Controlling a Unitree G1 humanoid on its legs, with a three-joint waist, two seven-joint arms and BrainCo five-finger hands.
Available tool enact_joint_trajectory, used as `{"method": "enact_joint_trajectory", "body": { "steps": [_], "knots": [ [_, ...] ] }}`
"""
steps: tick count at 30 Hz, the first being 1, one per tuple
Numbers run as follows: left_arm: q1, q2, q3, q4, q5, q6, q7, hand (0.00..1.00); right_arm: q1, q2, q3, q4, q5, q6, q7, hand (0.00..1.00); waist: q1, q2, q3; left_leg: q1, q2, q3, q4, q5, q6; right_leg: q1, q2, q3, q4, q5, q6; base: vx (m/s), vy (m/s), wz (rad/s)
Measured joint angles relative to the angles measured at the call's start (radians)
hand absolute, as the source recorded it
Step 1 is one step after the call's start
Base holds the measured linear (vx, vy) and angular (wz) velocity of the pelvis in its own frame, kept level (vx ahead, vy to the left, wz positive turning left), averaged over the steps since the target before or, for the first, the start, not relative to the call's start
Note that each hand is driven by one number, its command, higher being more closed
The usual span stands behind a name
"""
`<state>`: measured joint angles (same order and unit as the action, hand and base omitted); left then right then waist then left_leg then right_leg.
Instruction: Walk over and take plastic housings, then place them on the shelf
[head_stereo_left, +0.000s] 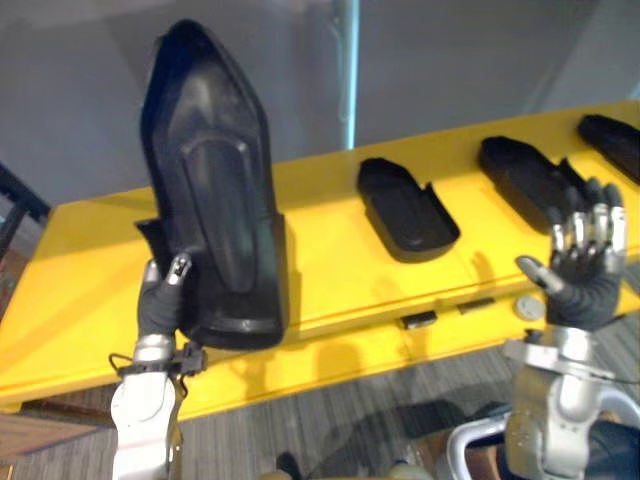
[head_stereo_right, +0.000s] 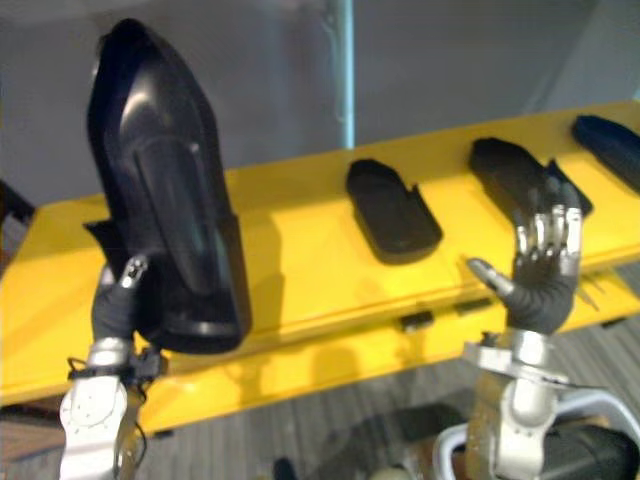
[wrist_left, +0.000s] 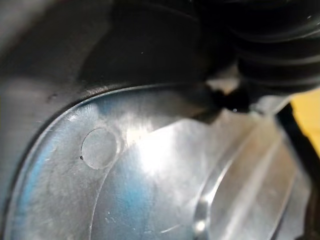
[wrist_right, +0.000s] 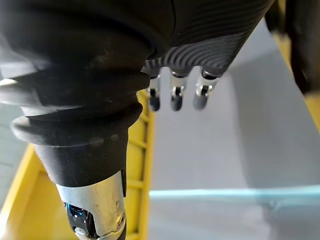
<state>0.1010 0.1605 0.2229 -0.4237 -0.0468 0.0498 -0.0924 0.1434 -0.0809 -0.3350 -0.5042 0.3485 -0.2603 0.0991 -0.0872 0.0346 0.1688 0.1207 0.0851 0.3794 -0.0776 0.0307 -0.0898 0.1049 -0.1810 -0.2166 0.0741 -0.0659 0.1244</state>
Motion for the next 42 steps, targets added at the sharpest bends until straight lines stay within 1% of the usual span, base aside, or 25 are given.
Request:
{"method": "enact_joint_trajectory", "body": {
  "steps": [1, 2, 3, 5, 6, 7, 8, 10, 11, 13, 16, 18, 20, 23, 25, 26, 29, 36, 42],
  "knots": [
    [-0.017, 0.006, 0.001, 0.019, -0.005, 0.018, 0.001, 1.00, 0.001, 0.000, -0.002, 0.000, 0.000, 0.002, 0.007, 0.00, -0.005, 0.000, 0.000, 0.000, 0.000, 0.002, 0.000, 0.000, 0.000, 0.000, 0.000, 0.001, 0.000, 0.000, 0.000, -0.01, 0.015, -0.16],
    [-0.058, 0.025, 0.002, 0.076, -0.003, 0.058, 0.011, 1.00, 0.001, -0.001, -0.004, 0.000, 0.000, 0.004, 0.018, 0.00, -0.009, 0.004, 0.002, 0.002, 0.000, 0.010, 0.000, 0.000, 0.000, -0.004, 0.001, 0.009, -0.002, 0.005, 0.001, -0.02, 0.013, -0.13],
    [-0.078, 0.036, 0.002, 0.110, 0.003, 0.077, 0.018, 1.00, 0.000, -0.001, -0.005, 0.000, 0.000, 0.005, 0.024, 0.00, -0.010, 0.006, 0.002, 0.002, 0.000, 0.015, 0.000, 0.000, 0.000, -0.006, 0.003, 0.015, -0.005, 0.009, 0.001, -0.03, 0.026, -0.22],
    [-0.152, 0.071, 0.017, 0.254, 0.009, 0.160, 0.056, 1.00, 0.000, -0.005, -0.005, 0.000, 0.013, 0.007, 0.058, 0.00, -0.017, 0.017, 0.007, 0.000, 0.001, 0.033, -0.001, 0.001, 0.000, -0.015, 0.006, 0.032, -0.019, 0.021, 0.002, -0.03, 0.023, -0.24],
    [-0.167, 0.075, 0.024, 0.291, 0.010, 0.179, 0.063, 1.00, 0.000, -0.006, -0.004, -0.001, 0.018, 0.007, 0.065, 0.00, -0.022, 0.018, 0.007, 0.000, 0.002, 0.040, -0.001, 0.001, 0.000, -0.016, 0.007, 0.036, -0.021, 0.024, 0.002, -0.01, 0.013, -0.17],
    [-0.192, 0.077, 0.044, 0.358, 0.012, 0.214, 0.085, 1.00, 0.000, -0.007, -0.002, -0.001, 0.032, 0.007, 0.079, 0.00, -0.035, 0.019, 0.007, 0.000, 0.002, 0.041, -0.001, 0.001, 0.000, -0.016, 0.007, 0.039, -0.024, 0.026, 0.003, 0.00, 0.013, -0.11],
    [-0.221, 0.080, 0.052, 0.428, 0.017, 0.237, 0.109, 1.00, 0.001, -0.008, 0.004, 0.000, 0.037, 0.007, 0.086, 0.00, -0.041, 0.019, 0.007, 0.002, 0.002, 0.043, -0.001, 0.001, 0.001, -0.016, 0.009, 0.043, -0.024, 0.027, 0.003, 0.00, 0.013, -0.07],
    [-0.259, 0.094, 0.049, 0.517, 0.017, 0.269, 0.144, 1.00, 0.001, -0.013, 0.013, 0.000, 0.052, 0.007, 0.101, 0.00, -0.048, 0.019, 0.007, 0.002, 0.003, 0.045, -0.001, 0.001, 0.001, -0.017, 0.010, 0.048, -0.024, 0.028, 0.002, 0.01, 0.006, -0.04],
    [-0.269, 0.100, 0.050, 0.550, 0.017, 0.284, 0.168, 1.00, 0.001, -0.017, 0.030, 0.000, 0.053, 0.007, 0.105, 0.00, -0.056, 0.019, 0.007, 0.003, 0.004, 0.046, -0.001, 0.001, 0.000, -0.017, 0.011, 0.049, -0.025, 0.029, 0.001, 0.00, 0.000, 0.00],
    [-0.281, 0.101, 0.049, 0.583, 0.017, 0.303, 0.196, 1.00, 0.001, -0.017, 0.061, 0.001, 0.053, 0.007, 0.116, 0.00, -0.063, 0.019, 0.007, 0.004, 0.004, 0.049, -0.002, 0.001, 0.000, -0.018, 0.012, 0.052, -0.024, 0.029, 0.001, 0.01, 0.007, -0.04],
    [-0.303, 0.102, 0.049, 0.630, 0.022, 0.327, 0.229, 1.00, 0.005, -0.017, 0.086, 0.003, 0.052, 0.007, 0.122, 0.00, -0.065, 0.020, 0.008, 0.009, 0.008, 0.058, -0.002, 0.001, 0.000, -0.018, 0.016, 0.057, -0.025, 0.035, -0.003, 0.00, 0.005, -0.07],
    [-0.312, 0.102, 0.049, 0.654, 0.027, 0.330, 0.247, 1.00, 0.006, -0.017, 0.087, 0.004, 0.053, 0.006, 0.122, 0.00, -0.065, 0.021, 0.008, 0.013, 0.009, 0.066, -0.002, 0.001, 0.000, -0.018, 0.017, 0.061, -0.026, 0.038, -0.003, -0.02, 0.005, -0.10],
    [-0.326, 0.103, 0.049, 0.674, 0.027, 0.331, 0.250, 1.00, 0.009, -0.017, 0.088, 0.006, 0.056, 0.006, 0.122, 0.00, -0.066, 0.022, 0.009, 0.015, 0.008, 0.067, -0.002, 0.001, 0.000, -0.017, 0.017, 0.063, -0.026, 0.038, -0.003, -0.03, 0.005, -0.05],
    [-0.351, 0.103, 0.037, 0.697, 0.025, 0.348, 0.253, 1.00, 0.009, -0.018, 0.111, 0.011, 0.070, 0.006, 0.122, 0.00, -0.070, 0.028, 0.012, 0.015, 0.008, 0.067, -0.003, 0.005, 0.001, -0.017, 0.016, 0.065, -0.027, 0.040, -0.001, -0.03, 0.006, -0.01],
    [-0.370, 0.103, 0.030, 0.722, 0.025, 0.356, 0.250, 1.00, 0.009, -0.018, 0.125, 0.016, 0.070, 0.006, 0.122, 0.00, -0.075, 0.034, 0.011, 0.013, 0.008, 0.067, -0.006, 0.007, 0.001, -0.017, 0.017, 0.065, -0.029, 0.041, -0.001, -0.02, 0.002, 0.01],
    [-0.376, 0.103, 0.030, 0.723, 0.025, 0.368, 0.248, 1.00, 0.009, -0.018, 0.129, 0.019, 0.069, 0.006, 0.122, 0.00, -0.078, 0.036, 0.011, 0.013, 0.008, 0.067, -0.008, 0.009, 0.001, -0.017, 0.017, 0.064, -0.029, 0.041, -0.001, 0.00, 0.000, 0.00],
    [-0.390, 0.105, 0.014, 0.751, 0.027, 0.369, 0.239, 1.00, 0.009, -0.019, 0.132, 0.022, 0.069, 0.006, 0.119, 0.00, -0.086, 0.045, 0.009, 0.008, 0.008, 0.066, -0.008, 0.012, 0.003, -0.019, 0.017, 0.062, -0.031, 0.045, -0.001, 0.00, 0.000, 0.00],
    [-0.469, 0.117, -0.007, 0.827, 0.069, 0.397, 0.207, 1.00, 0.004, -0.027, 0.145, 0.054, 0.069, 0.007, 0.114, 0.00, -0.089, 0.047, 0.008, 0.000, 0.011, 0.066, -0.008, 0.023, 0.004, -0.029, 0.021, 0.064, -0.031, 0.054, -0.005, -0.01, 0.005, -0.01],
    [-0.517, 0.148, -0.008, 0.891, 0.105, 0.441, 0.170, 1.00, 0.004, -0.028, 0.148, 0.054, 0.069, 0.007, 0.095, 0.00, -0.096, 0.047, 0.008, 0.000, 0.012, 0.069, -0.009, 0.030, 0.008, -0.034, 0.024, 0.078, -0.034, 0.064, -0.005, -0.02, 0.008, -0.05]
  ]
}}
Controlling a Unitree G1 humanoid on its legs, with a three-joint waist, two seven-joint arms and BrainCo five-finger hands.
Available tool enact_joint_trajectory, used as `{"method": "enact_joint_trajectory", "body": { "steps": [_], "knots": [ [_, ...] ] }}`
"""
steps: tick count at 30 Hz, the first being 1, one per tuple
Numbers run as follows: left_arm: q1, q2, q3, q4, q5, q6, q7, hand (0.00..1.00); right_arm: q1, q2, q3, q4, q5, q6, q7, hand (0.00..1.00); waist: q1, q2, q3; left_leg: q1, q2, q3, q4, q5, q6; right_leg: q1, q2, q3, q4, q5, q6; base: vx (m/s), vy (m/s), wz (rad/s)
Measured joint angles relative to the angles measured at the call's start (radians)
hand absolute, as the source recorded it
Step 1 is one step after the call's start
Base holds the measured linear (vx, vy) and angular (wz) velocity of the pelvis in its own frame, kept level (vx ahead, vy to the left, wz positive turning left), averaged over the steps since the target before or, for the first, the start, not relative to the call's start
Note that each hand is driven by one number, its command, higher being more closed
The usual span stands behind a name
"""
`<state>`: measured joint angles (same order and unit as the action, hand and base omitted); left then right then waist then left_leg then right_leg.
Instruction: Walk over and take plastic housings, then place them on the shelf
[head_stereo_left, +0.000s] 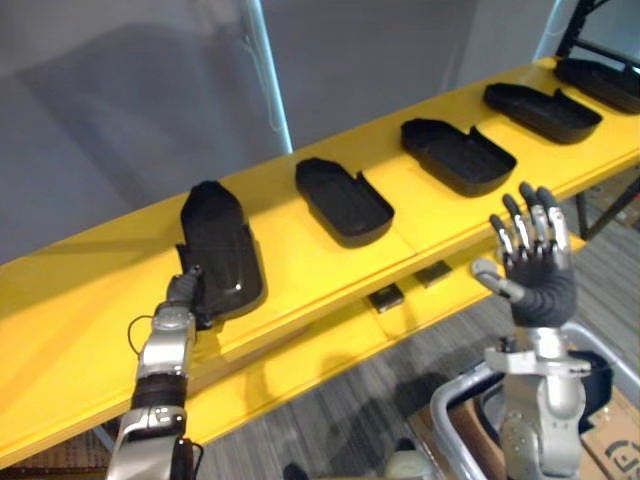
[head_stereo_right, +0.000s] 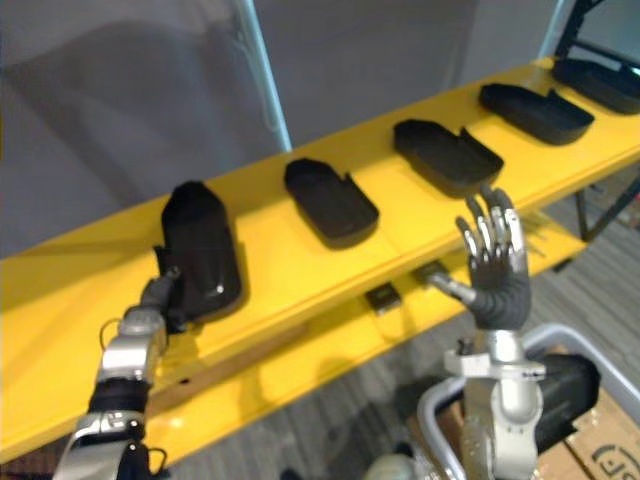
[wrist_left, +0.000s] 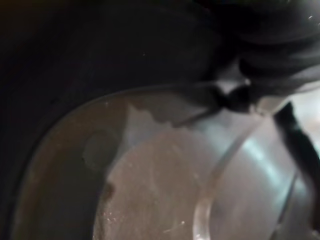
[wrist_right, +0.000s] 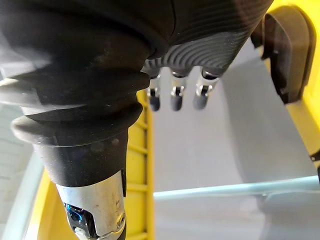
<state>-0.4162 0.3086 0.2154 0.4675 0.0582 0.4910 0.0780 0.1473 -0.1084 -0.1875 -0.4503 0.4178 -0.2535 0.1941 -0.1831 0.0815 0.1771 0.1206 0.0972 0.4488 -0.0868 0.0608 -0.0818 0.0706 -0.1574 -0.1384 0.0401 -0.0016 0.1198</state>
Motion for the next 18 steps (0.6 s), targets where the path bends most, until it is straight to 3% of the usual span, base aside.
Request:
{"method": "enact_joint_trajectory", "body": {
  "steps": [12, 18],
  "knots": [
    [-0.060, 0.015, 0.009, 0.069, 0.071, 0.058, -0.016, 1.00, -0.003, 0.000, 0.023, 0.008, 0.000, 0.014, -0.023, 0.00, -0.002, 0.000, 0.000, -0.007, 0.000, -0.002, -0.001, 0.009, 0.004, -0.005, 0.001, 0.001, -0.003, 0.007, 0.002, 0.00, 0.000, 0.00],
    [-0.079, 0.046, 0.060, 0.127, 0.077, 0.063, -0.007, 1.00, -0.005, 0.000, 0.022, 0.010, 0.000, 0.015, -0.027, 0.00, -0.008, -0.001, 0.000, -0.018, 0.002, -0.002, 0.000, 0.015, 0.005, -0.015, 0.003, 0.001, -0.005, 0.015, 0.000, 0.00, 0.000, 0.00]
  ]
}}
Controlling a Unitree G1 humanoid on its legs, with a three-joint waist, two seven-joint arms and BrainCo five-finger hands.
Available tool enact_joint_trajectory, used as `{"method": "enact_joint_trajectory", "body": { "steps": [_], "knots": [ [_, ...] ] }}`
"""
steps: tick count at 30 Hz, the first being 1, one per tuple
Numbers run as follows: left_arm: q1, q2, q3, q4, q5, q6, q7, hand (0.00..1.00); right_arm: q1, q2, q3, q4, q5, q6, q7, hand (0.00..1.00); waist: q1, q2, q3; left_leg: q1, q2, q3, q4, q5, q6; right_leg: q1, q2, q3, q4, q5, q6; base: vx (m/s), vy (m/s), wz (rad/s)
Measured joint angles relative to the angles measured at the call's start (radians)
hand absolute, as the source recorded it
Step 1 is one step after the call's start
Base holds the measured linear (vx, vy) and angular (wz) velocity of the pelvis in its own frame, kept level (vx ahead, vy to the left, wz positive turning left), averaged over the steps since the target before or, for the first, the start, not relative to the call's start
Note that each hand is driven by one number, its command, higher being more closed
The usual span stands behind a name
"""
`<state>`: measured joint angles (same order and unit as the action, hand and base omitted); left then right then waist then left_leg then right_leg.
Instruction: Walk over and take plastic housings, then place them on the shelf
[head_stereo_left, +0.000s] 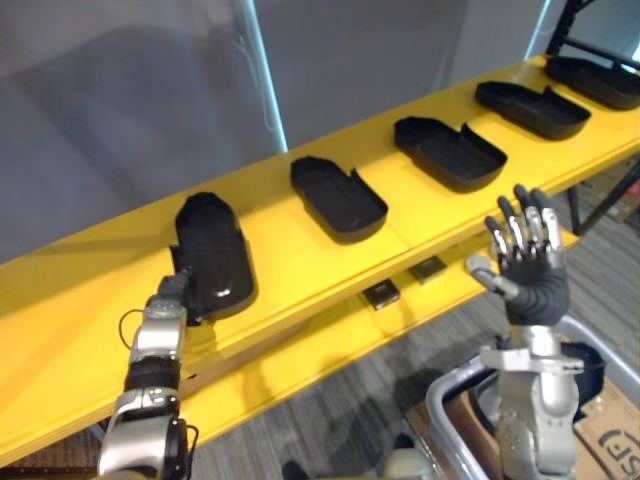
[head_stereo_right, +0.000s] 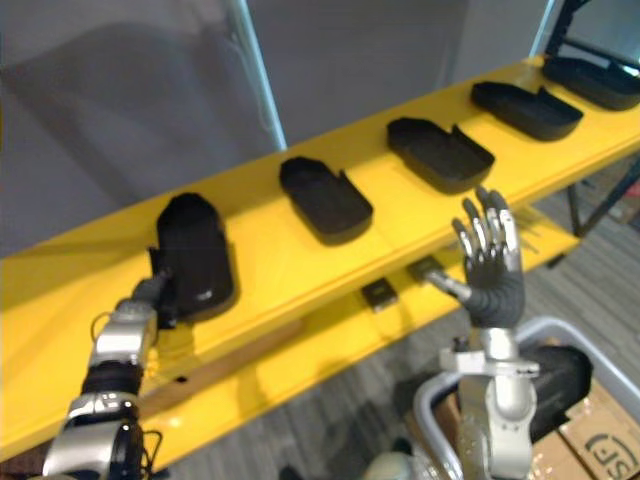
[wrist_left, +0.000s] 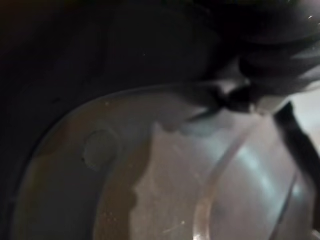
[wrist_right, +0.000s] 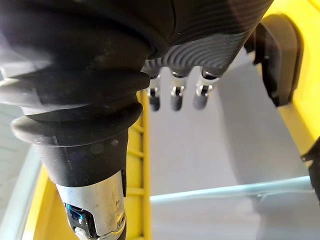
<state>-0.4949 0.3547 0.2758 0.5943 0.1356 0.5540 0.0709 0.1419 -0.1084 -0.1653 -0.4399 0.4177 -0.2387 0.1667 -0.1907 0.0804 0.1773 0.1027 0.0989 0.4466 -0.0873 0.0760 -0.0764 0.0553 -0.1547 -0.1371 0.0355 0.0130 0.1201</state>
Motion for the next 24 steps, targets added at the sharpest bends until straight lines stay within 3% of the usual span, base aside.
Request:
{"method": "enact_joint_trajectory", "body": {
  "steps": [9, 10, 24],
  "knots": [
    [-0.001, 0.009, 0.025, 0.024, -0.009, 0.000, 0.007, 1.00, 0.000, 0.000, 0.000, 0.000, -0.001, 0.001, -0.013, 0.00, -0.003, -0.002, 0.001, 0.000, 0.000, 0.000, 0.000, 0.005, 0.002, -0.001, 0.000, 0.001, 0.000, 0.002, 0.002, 0.00, 0.000, 0.00],
    [-0.002, 0.009, 0.025, 0.024, -0.010, 0.000, 0.008, 0.00, 0.000, 0.000, 0.001, 0.000, -0.001, 0.001, -0.014, 0.00, -0.003, -0.003, 0.001, 0.000, 0.000, 0.000, 0.000, 0.005, 0.002, -0.001, 0.000, 0.001, 0.000, 0.002, 0.002, 0.00, 0.000, 0.00],
    [-0.016, 0.032, 0.025, 0.046, -0.021, -0.017, 0.035, 0.00, 0.001, -0.007, 0.003, 0.021, 0.000, 0.001, -0.014, 0.00, -0.004, -0.023, -0.001, -0.001, -0.001, -0.001, 0.000, 0.005, 0.002, -0.001, -0.001, 0.002, -0.001, 0.003, 0.004, 0.00, 0.000, 0.00]
  ]
}}
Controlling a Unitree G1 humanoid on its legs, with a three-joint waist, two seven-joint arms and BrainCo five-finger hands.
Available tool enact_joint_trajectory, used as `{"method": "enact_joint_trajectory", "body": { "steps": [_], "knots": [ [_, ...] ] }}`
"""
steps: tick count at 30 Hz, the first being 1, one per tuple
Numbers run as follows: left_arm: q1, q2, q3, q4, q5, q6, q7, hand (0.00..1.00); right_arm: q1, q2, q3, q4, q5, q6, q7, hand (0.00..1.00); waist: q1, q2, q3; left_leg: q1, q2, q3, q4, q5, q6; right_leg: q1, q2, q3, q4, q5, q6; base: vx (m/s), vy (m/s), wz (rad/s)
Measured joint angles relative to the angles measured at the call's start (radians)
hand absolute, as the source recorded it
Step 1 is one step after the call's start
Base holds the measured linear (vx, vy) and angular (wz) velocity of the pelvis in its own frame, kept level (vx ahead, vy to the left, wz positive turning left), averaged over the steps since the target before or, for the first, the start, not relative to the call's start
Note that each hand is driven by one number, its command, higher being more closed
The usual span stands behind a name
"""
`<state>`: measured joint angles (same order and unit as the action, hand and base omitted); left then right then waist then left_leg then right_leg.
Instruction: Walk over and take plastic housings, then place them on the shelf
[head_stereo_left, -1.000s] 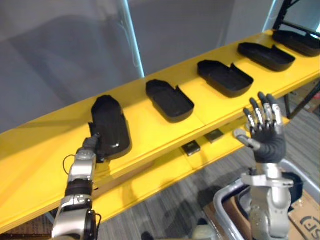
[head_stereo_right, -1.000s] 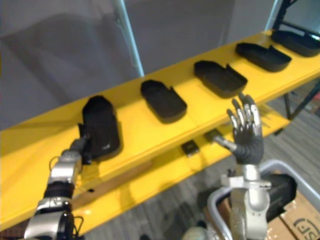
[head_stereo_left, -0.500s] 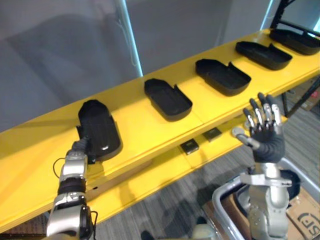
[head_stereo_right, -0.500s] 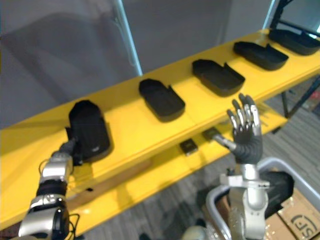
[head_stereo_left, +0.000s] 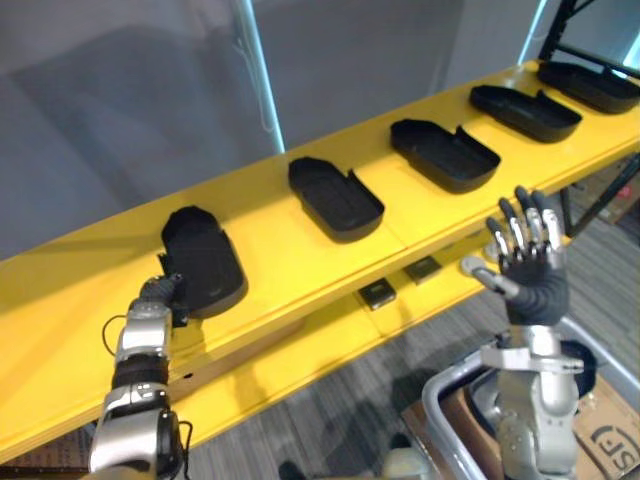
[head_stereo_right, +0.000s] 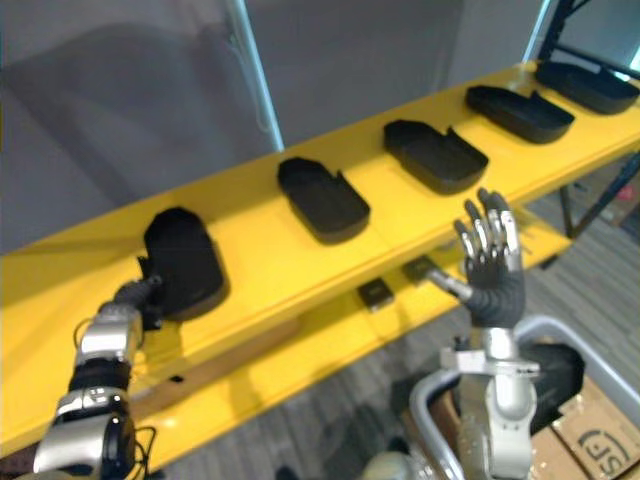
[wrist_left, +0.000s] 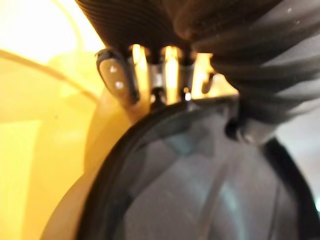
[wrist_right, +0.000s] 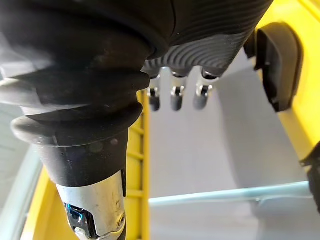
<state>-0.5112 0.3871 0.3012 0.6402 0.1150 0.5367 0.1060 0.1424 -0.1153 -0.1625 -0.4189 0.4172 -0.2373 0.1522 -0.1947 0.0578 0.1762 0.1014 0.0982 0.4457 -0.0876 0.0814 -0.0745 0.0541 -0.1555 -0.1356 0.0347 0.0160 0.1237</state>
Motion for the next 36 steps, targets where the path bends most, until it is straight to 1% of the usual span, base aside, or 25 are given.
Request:
{"method": "enact_joint_trajectory", "body": {
  "steps": [3, 6, 7, 8, 9, 11, 12, 13, 14, 15, 18, 20, 21, 23, 24, 26, 27, 28, 29, 30, 32, 33, 34, 35, 36],
  "knots": [
    [0.000, 0.000, 0.000, 0.000, -0.026, -0.018, 0.037, 0.00, 0.000, 0.000, 0.002, 0.000, 0.000, 0.000, 0.000, 0.00, 0.000, -0.002, 0.000, -0.001, 0.000, 0.000, 0.000, 0.000, 0.000, -0.001, 0.000, 0.000, 0.000, 0.000, 0.000, 0.00, 0.000, 0.00],
    [0.000, 0.000, -0.001, 0.000, -0.071, -0.062, 0.097, 0.00, 0.001, -0.001, 0.011, 0.000, 0.000, 0.000, 0.000, 0.00, -0.001, -0.003, 0.002, -0.002, 0.000, 0.000, 0.000, 0.000, 0.000, -0.001, 0.000, 0.000, -0.001, 0.000, 0.000, 0.00, 0.000, 0.00],
    [0.000, 0.000, -0.001, 0.000, -0.079, -0.082, 0.127, 0.00, 0.001, -0.001, 0.013, 0.000, 0.000, 0.000, 0.000, 0.00, -0.001, -0.005, 0.002, -0.002, 0.000, -0.001, 0.000, 0.000, 0.000, -0.001, 0.000, 0.000, -0.001, 0.000, 0.000, 0.00, 0.000, 0.00],
    [0.000, 0.000, 0.000, 0.000, -0.079, -0.101, 0.159, 0.00, 0.002, -0.001, 0.015, 0.000, 0.000, 0.000, 0.000, 0.00, -0.002, -0.006, 0.003, -0.003, 0.000, -0.001, 0.000, 0.000, 0.000, -0.002, 0.000, -0.001, -0.002, 0.000, 0.000, 0.00, 0.000, 0.00],
    [0.000, 0.000, 0.000, 0.000, -0.079, -0.110, 0.171, 0.00, 0.003, -0.001, 0.015, 0.000, 0.000, -0.001, 0.000, 0.00, -0.002, -0.007, 0.002, -0.004, 0.000, -0.001, 0.000, 0.000, 0.000, -0.002, 0.000, -0.001, -0.002, 0.000, 0.000, 0.00, 0.000, 0.00],
    [0.000, 0.000, 0.001, -0.002, -0.078, -0.141, 0.220, 0.00, 0.007, -0.001, 0.018, 0.000, 0.001, -0.002, 0.002, 0.00, -0.002, -0.008, 0.002, -0.005, 0.000, -0.001, 0.000, 0.000, 0.000, -0.002, 0.000, -0.001, -0.002, 0.000, 0.000, 0.00, 0.000, 0.00],
    [0.000, 0.000, 0.006, -0.006, -0.075, -0.164, 0.258, 0.00, 0.012, -0.001, 0.018, 0.000, 0.001, -0.003, 0.002, 0.00, -0.002, -0.008, 0.002, -0.005, 0.000, -0.002, 0.000, 0.000, 0.000, -0.002, 0.000, -0.002, -0.003, 0.000, 0.000, 0.00, 0.000, 0.00],
    [0.000, 0.000, 0.011, -0.016, -0.074, -0.175, 0.286, 0.00, 0.013, -0.001, 0.018, 0.001, 0.001, -0.003, 0.002, 0.00, -0.002, -0.008, 0.002, -0.006, 0.000, -0.002, 0.000, 0.000, 0.000, -0.003, 0.000, -0.002, -0.004, 0.000, 0.000, 0.00, 0.000, 0.00],
    [0.000, 0.000, 0.016, -0.033, -0.070, -0.199, 0.332, 0.00, 0.013, -0.001, 0.018, 0.002, 0.001, -0.007, 0.003, 0.00, -0.002, -0.008, 0.002, -0.007, 0.000, -0.003, 0.000, 0.000, 0.000, -0.003, 0.000, -0.002, -0.004, 0.000, 0.000, 0.00, 0.000, 0.00],
    [0.000, 0.000, 0.034, -0.051, -0.066, -0.223, 0.373, 0.00, 0.013, -0.001, 0.020, 0.006, 0.001, -0.018, 0.004, 0.00, -0.003, -0.008, 0.002, -0.007, 0.000, -0.003, 0.000, 0.000, 0.000, -0.003, 0.001, -0.002, -0.004, 0.000, 0.000, 0.00, 0.000, 0.00],
    [0.000, 0.011, 0.052, -0.075, -0.058, -0.261, 0.450, 0.00, 0.021, -0.003, 0.021, 0.010, 0.001, -0.033, 0.005, 0.00, -0.003, -0.008, 0.002, -0.007, 0.000, -0.003, 0.000, 0.000, 0.000, -0.003, 0.001, -0.003, -0.004, 0.000, 0.000, 0.00, 0.000, 0.00],
    [0.000, 0.032, 0.058, -0.083, -0.033, -0.302, 0.527, 0.00, 0.039, -0.010, 0.038, 0.014, 0.002, -0.046, 0.008, 0.00, -0.003, -0.008, 0.002, -0.007, 0.000, -0.003, 0.000, 0.000, 0.000, -0.003, 0.001, -0.003, -0.004, 0.001, -0.001, 0.00, 0.000, 0.00],
    [0.000, 0.034, 0.069, -0.091, -0.026, -0.312, 0.541, 0.00, 0.042, -0.010, 0.042, 0.015, 0.002, -0.047, 0.009, 0.00, -0.003, -0.008, 0.002, -0.007, 0.000, -0.003, 0.000, 0.000, 0.000, -0.003, 0.001, -0.003, -0.004, 0.001, -0.001, 0.00, 0.000, 0.00],
    [0.000, 0.040, 0.101, -0.125, -0.016, -0.355, 0.596, 0.00, 0.047, -0.010, 0.050, 0.016, 0.002, -0.051, 0.009, 0.00, -0.001, -0.008, 0.001, -0.006, 0.000, -0.003, 0.000, 0.000, 0.000, -0.002, 0.001, -0.003, -0.004, 0.001, -0.001, 0.00, 0.000, 0.00],
    [0.000, 0.040, 0.110, -0.134, -0.016, -0.366, 0.603, 0.00, 0.049, -0.010, 0.050, 0.016, 0.002, -0.051, 0.008, 0.00, 0.000, -0.008, 0.001, -0.005, 0.000, -0.003, 0.000, 0.000, 0.000, -0.001, 0.001, -0.003, -0.004, 0.001, -0.001, 0.00, 0.000, 0.00],
    [0.001, 0.040, 0.123, -0.163, -0.020, -0.446, 0.646, 0.00, 0.050, -0.010, 0.052, 0.016, 0.001, -0.051, -0.002, 0.00, 0.006, -0.008, -0.001, -0.004, 0.000, -0.004, 0.000, 0.000, 0.000, 0.001, 0.001, -0.004, -0.004, 0.001, -0.001, 0.00, 0.000, 0.00],
    [0.001, 0.040, 0.123, -0.172, -0.025, -0.470, 0.655, 0.00, 0.050, -0.010, 0.053, 0.016, 0.001, -0.051, -0.006, 0.00, 0.008, -0.008, -0.002, -0.004, 0.000, -0.004, 0.000, 0.000, 0.000, 0.001, 0.000, -0.004, -0.005, 0.001, -0.001, 0.00, 0.000, 0.00],
    [0.008, 0.040, 0.126, -0.202, -0.033, -0.517, 0.671, 0.00, 0.050, -0.010, 0.057, 0.016, 0.001, -0.050, -0.022, 0.00, 0.011, -0.008, -0.008, -0.005, 0.000, -0.004, 0.000, 0.000, 0.000, 0.001, 0.000, -0.004, -0.007, 0.002, -0.002, 0.00, 0.000, 0.00],
    [0.030, 0.039, 0.134, -0.268, -0.040, -0.563, 0.679, 0.00, 0.050, -0.010, 0.058, 0.018, 0.000, -0.041, -0.034, 0.00, 0.011, -0.009, -0.018, -0.007, 0.000, -0.005, 0.000, 0.000, 0.000, 0.001, 0.000, -0.006, -0.010, 0.003, -0.002, 0.00, 0.000, 0.00],
    [0.048, 0.038, 0.137, -0.318, -0.044, -0.587, 0.680, 0.00, 0.050, -0.010, 0.059, 0.020, -0.001, -0.035, -0.044, 0.00, 0.011, -0.010, -0.024, -0.009, 0.000, -0.006, 0.000, 0.000, 0.000, 0.001, 0.000, -0.007, -0.011, 0.003, -0.001, 0.00, 0.000, 0.06],
    [0.129, 0.024, 0.140, -0.532, -0.079, -0.662, 0.675, 0.00, 0.050, -0.007, 0.063, 0.036, -0.004, -0.022, -0.082, 0.00, 0.012, -0.009, -0.044, -0.015, -0.001, -0.024, 0.000, 0.000, 0.000, 0.007, -0.001, -0.028, -0.014, 0.003, -0.001, 0.02, 0.004, 0.18],
    [0.152, 0.009, 0.144, -0.590, -0.080, -0.681, 0.674, 0.00, 0.050, -0.005, 0.064, 0.039, 0.000, -0.020, -0.089, 0.00, 0.016, -0.008, -0.046, -0.014, -0.002, -0.027, 0.000, 0.000, 0.000, 0.011, -0.002, -0.031, -0.015, 0.003, -0.001, 0.03, 0.010, 0.21],
    [0.218, -0.043, 0.157, -0.712, -0.080, -0.712, 0.669, 0.00, 0.050, 0.000, 0.068, 0.042, 0.000, -0.019, -0.091, 0.00, 0.027, -0.004, -0.058, -0.014, -0.003, -0.033, 0.000, 0.000, 0.000, 0.018, -0.002, -0.039, -0.022, 0.003, -0.001, 0.02, 0.008, 0.14],
    [0.256, -0.074, 0.158, -0.772, -0.080, -0.719, 0.666, 0.00, 0.050, 0.004, 0.072, 0.041, 0.000, -0.019, -0.091, 0.00, 0.032, -0.001, -0.065, -0.015, -0.003, -0.038, 0.000, 0.000, 0.000, 0.021, -0.003, -0.047, -0.025, 0.003, -0.001, 0.02, 0.006, 0.27],
    [0.330, -0.144, 0.152, -0.871, -0.084, -0.744, 0.647, 0.00, 0.048, 0.013, 0.082, 0.041, -0.003, -0.019, -0.099, 0.00, 0.043, 0.002, -0.070, -0.013, -0.004, -0.057, 0.000, 0.000, 0.000, 0.039, -0.003, -0.062, -0.032, 0.003, -0.001, 0.01, 0.003, 0.37]
  ]
}}
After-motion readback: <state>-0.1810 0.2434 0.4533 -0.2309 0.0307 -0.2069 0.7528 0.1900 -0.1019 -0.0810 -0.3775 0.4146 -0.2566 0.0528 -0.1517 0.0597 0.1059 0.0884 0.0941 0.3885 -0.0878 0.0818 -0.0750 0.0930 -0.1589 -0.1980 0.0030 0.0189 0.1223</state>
